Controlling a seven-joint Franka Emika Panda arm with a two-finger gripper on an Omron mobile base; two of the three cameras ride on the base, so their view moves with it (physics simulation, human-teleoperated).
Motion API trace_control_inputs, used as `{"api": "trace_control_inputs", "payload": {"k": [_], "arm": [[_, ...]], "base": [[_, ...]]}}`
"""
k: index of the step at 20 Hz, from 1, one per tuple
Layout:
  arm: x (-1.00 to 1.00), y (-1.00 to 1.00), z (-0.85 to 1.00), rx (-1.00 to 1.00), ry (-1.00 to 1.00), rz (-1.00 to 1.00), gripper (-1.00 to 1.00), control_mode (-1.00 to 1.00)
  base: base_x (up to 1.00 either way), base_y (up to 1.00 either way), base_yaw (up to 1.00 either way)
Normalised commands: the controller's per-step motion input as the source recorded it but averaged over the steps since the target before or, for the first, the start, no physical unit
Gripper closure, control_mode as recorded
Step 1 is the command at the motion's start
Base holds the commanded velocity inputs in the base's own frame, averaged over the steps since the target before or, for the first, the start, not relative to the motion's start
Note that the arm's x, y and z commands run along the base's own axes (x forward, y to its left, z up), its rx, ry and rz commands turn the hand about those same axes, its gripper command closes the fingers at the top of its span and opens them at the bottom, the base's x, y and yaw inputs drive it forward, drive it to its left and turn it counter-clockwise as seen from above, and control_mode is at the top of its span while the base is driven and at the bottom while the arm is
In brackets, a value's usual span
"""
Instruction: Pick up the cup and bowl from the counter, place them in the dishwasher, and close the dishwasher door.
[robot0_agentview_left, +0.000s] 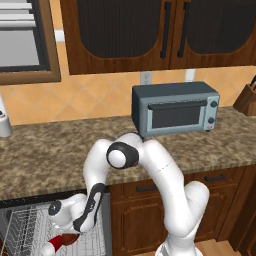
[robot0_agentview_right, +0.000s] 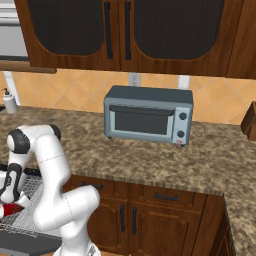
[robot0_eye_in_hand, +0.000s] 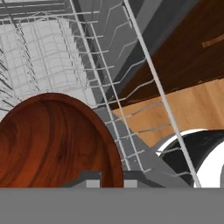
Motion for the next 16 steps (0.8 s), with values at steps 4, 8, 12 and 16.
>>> {"api": "trace_control_inputs", "payload": {"k": [4, 8, 12, 16], "arm": [[0.00, 0.13, -0.12, 0.00, -0.02, 0.00, -1.00, -1.00], [0.00, 0.04, -0.03, 0.00, 0.00, 0.00, -1.00, -1.00], [0.00, 0.00, 0.00, 0.00, 0.00, 0.00, -1.00, -1.00], [0.00, 0.00, 0.02, 0.00, 0.01, -0.01, -1.00, -1.00]], "base": [[0.00, 0.00, 0.00], [0.00, 0.00, 0.00], [0.00, 0.00, 0.00], [0.00, 0.00, 0.00]]}}
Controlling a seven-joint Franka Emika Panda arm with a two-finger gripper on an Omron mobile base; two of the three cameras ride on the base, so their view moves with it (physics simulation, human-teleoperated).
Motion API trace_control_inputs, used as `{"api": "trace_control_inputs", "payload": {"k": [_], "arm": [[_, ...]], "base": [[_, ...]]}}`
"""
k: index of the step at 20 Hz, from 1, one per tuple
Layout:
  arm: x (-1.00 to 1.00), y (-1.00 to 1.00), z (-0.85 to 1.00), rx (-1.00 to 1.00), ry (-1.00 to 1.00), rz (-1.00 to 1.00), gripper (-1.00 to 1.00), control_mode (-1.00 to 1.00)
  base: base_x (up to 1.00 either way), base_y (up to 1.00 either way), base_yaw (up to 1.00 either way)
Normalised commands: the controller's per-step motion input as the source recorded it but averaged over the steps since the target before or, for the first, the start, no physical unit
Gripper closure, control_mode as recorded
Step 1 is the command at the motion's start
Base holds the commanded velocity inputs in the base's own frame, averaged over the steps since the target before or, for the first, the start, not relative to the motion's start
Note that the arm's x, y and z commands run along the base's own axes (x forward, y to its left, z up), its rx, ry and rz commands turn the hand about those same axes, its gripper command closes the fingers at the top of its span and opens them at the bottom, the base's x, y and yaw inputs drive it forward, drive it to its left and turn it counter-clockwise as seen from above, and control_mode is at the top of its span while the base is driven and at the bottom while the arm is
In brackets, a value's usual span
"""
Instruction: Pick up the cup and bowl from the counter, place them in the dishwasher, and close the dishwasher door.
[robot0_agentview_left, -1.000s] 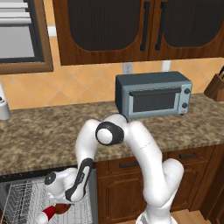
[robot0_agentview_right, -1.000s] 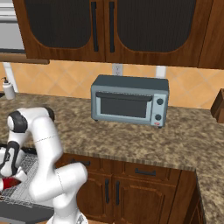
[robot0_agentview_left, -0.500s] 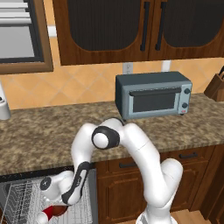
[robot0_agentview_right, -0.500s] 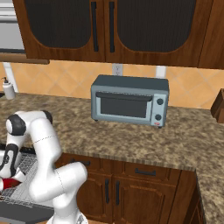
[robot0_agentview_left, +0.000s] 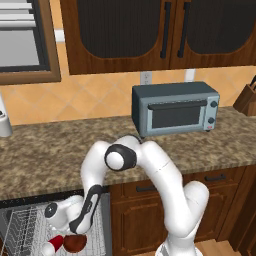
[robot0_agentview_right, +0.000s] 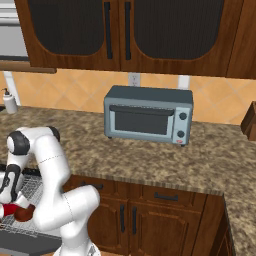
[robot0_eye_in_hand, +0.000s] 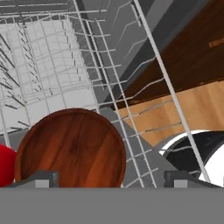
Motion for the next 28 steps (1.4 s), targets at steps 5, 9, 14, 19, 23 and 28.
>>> {"api": "trace_control_inputs", "payload": {"k": [5, 9, 14, 19, 23, 28], "arm": [[-0.37, -0.09, 0.47, 0.13, 0.00, 0.00, -1.00, -1.00], [-0.38, -0.28, 0.77, 0.23, 0.00, 0.04, -1.00, -1.00], [-0.01, -0.78, 0.82, 0.18, 0.01, 0.15, -1.00, -1.00], [-0.02, -0.13, 1.00, 0.08, 0.09, 0.23, -1.00, -1.00], [0.00, 0.17, 1.00, 0.06, 0.03, 0.06, -1.00, -1.00], [0.00, 0.77, 1.00, -0.08, 0.21, 0.00, -1.00, -1.00]], "base": [[0.00, 0.00, 0.00], [0.00, 0.00, 0.00], [0.00, 0.00, 0.00], [0.00, 0.00, 0.00], [0.00, 0.00, 0.00], [0.00, 0.00, 0.00]]}}
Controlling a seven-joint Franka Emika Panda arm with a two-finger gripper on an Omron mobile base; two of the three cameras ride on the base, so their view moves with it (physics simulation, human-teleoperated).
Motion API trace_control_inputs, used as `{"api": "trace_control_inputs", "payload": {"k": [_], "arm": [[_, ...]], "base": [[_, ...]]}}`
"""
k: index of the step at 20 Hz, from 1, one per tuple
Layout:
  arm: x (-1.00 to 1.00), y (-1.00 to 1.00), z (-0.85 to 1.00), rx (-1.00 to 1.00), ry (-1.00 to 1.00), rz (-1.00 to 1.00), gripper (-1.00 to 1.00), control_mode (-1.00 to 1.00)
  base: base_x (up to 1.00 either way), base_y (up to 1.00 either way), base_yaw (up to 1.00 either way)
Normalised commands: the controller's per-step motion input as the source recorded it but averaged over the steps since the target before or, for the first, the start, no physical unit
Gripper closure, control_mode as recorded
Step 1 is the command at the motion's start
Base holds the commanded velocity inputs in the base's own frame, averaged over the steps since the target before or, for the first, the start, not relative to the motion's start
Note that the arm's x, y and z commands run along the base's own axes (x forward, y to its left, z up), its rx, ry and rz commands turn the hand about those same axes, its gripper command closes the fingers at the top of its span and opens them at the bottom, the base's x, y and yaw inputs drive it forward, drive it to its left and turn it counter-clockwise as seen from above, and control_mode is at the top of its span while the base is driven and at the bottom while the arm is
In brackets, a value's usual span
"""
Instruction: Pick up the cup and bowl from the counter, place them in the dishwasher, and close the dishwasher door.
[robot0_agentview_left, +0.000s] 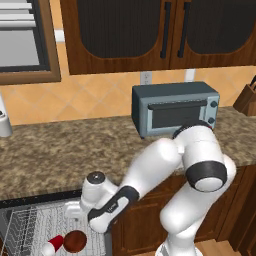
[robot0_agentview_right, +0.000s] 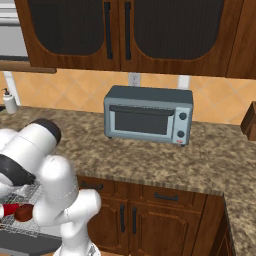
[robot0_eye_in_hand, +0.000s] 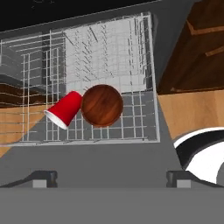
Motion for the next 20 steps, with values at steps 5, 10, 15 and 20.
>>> {"api": "trace_control_inputs", "payload": {"k": [5, 10, 15, 20], "arm": [[0.00, 0.36, 1.00, -0.21, 0.36, 0.01, -1.00, -1.00], [0.00, 0.35, 1.00, -0.58, 0.14, 0.09, -1.00, -1.00], [0.04, 0.44, 1.00, -0.66, 0.01, 0.12, -1.00, -1.00], [-0.01, 0.03, 0.96, -0.19, 0.06, 0.01, -1.00, -1.00]], "base": [[0.00, 0.00, 0.00], [0.00, 0.00, 0.00], [0.00, 0.00, 0.00], [0.00, 0.00, 0.00]]}}
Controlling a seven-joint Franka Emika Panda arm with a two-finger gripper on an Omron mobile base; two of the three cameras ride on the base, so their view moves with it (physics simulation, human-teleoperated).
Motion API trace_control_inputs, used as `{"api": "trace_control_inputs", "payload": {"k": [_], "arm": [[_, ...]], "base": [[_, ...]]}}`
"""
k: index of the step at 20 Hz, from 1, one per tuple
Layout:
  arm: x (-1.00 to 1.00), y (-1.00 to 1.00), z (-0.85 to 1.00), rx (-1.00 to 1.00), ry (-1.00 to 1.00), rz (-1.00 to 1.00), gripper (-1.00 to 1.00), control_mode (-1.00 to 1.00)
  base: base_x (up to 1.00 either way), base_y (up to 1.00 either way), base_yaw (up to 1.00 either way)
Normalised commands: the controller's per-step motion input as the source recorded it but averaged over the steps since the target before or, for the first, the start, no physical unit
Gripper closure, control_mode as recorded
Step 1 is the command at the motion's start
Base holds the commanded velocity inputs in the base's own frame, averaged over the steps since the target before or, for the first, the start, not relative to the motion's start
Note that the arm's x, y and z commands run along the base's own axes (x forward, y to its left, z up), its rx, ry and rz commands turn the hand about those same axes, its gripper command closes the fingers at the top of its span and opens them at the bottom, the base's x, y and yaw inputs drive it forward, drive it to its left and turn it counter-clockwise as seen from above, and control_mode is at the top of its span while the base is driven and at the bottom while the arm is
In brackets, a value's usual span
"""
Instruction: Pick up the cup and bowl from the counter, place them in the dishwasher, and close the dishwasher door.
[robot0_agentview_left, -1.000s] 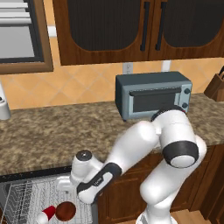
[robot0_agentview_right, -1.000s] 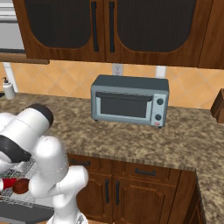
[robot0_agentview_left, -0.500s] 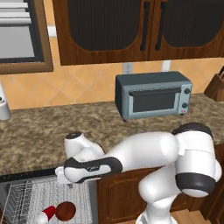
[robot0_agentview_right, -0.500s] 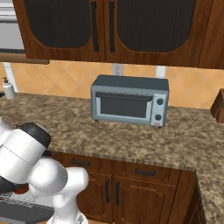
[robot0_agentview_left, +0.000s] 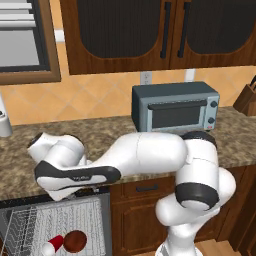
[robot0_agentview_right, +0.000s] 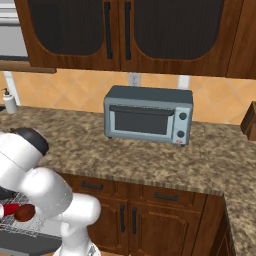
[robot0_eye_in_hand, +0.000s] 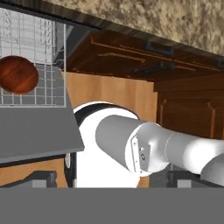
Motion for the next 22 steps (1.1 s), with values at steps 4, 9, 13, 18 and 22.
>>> {"api": "trace_control_inputs", "payload": {"k": [4, 9, 13, 18, 22], "arm": [[-0.34, -0.05, 0.77, -0.02, -0.12, 0.07, -1.00, -1.00], [-0.71, -0.33, 0.45, 0.07, -0.40, 0.20, -1.00, -1.00], [-0.83, -0.85, 0.02, 0.19, -0.27, 0.08, -1.00, -1.00], [-0.03, -1.00, 0.00, 0.44, 0.02, 0.06, -1.00, -1.00], [0.00, -0.86, 0.00, 0.44, 0.00, 0.02, -1.00, -1.00]], "base": [[0.00, 0.00, 0.00], [0.00, 0.00, 0.00], [0.00, 0.00, 0.00], [0.00, 0.00, 0.00], [0.00, 0.00, 0.00]]}}
